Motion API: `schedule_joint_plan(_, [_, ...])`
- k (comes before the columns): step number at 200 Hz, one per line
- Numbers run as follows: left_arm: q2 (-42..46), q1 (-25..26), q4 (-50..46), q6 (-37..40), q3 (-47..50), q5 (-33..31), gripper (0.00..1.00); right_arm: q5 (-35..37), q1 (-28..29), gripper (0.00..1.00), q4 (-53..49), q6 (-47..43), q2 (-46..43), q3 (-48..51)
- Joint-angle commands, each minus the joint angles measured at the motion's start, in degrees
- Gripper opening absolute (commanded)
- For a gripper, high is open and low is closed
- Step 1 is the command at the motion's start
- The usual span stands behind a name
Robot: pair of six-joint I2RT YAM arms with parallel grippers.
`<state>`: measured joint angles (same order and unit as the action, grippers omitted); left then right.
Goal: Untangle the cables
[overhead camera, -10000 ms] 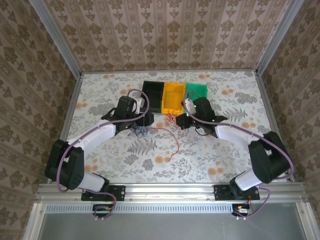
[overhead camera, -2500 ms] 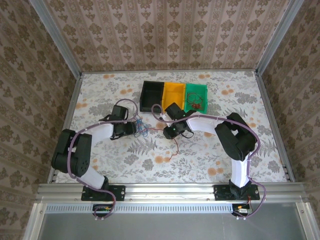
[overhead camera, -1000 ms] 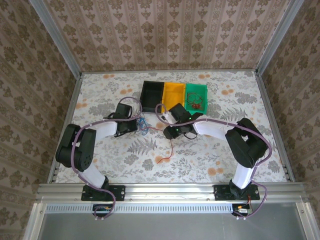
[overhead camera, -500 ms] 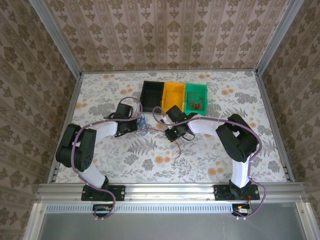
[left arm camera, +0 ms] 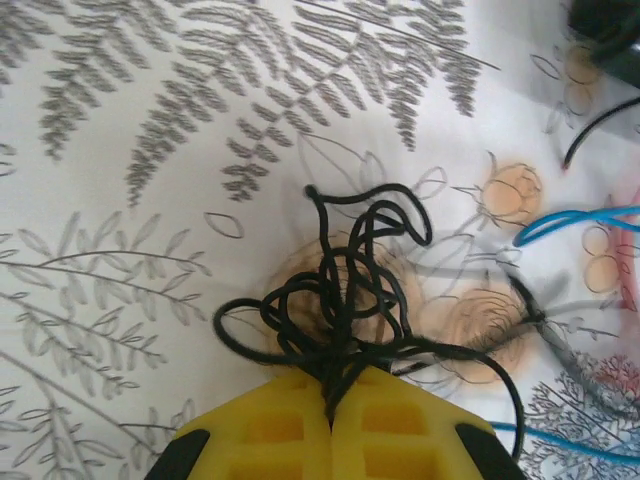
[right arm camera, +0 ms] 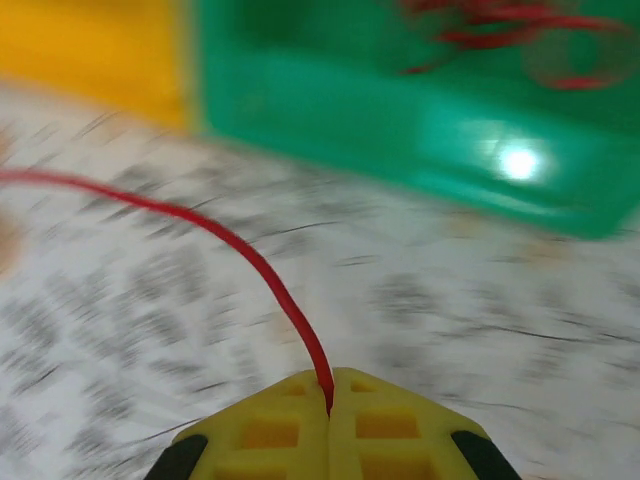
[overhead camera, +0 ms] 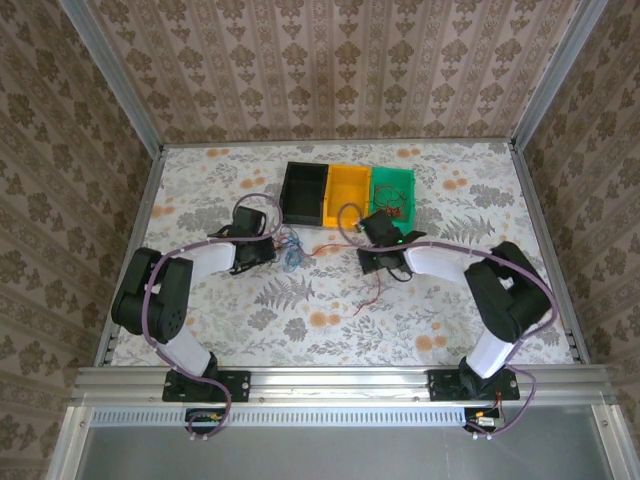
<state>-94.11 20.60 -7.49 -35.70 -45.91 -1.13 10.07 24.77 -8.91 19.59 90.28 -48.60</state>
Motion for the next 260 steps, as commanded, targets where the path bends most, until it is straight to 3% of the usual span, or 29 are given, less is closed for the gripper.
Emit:
schedule_joint_plan(1, [0.09, -2.33, -7.54, -2.61, 0.97, -5.63, 0.00, 7.01, -4.39, 0.00, 0.17, 10.62, -4.28, 3.97])
schedule_joint_plan(45, [0.85, -3.36, -8.51, -2.65, 1.26, -6.51, 0.00, 12.35, -6.74, 0.00, -1.16, 13.92, -9.67, 6.98])
schedule_joint_plan(74, [1.63, -4.02, -8.94, -3.88, 2.08, -7.78, 0.00, 12.11, -8.92, 0.00, -1.17, 15.20, -12.48, 8.61])
schedule_joint_plan(96, [2.07, -3.68, -7.45, -2.91, 2.42, -5.98, 0.00, 8.05, -9.22, 0.00, 1.78, 12.69, -13.39, 8.96])
schedule_joint_plan(140, [1.09, -2.48, -5.89, -2.68, 2.08, -5.06, 0.00, -7.04, -8.97, 0.00, 10.79, 8.96, -16.42, 8.43])
schedule_joint_plan(223, [-0.04, 0.27, -3.46, 1.21, 0.51, -1.00, 0.00, -11.48, -8.16, 0.00, 9.30, 4.15, -15.86, 0.31])
schedule_joint_plan(241, [0.27, 0.25, -4.07, 2.10, -0.34, -0.34, 0.13, -12.26, -7.45, 0.00, 7.89, 2.14, -14.23, -2.34])
schedule_joint_plan(260, [1.46, 0.18, -3.26, 3.15, -0.52, 1.22, 0.39, -11.44, -6.19, 0.00, 6.35, -0.25, -12.40, -4.55])
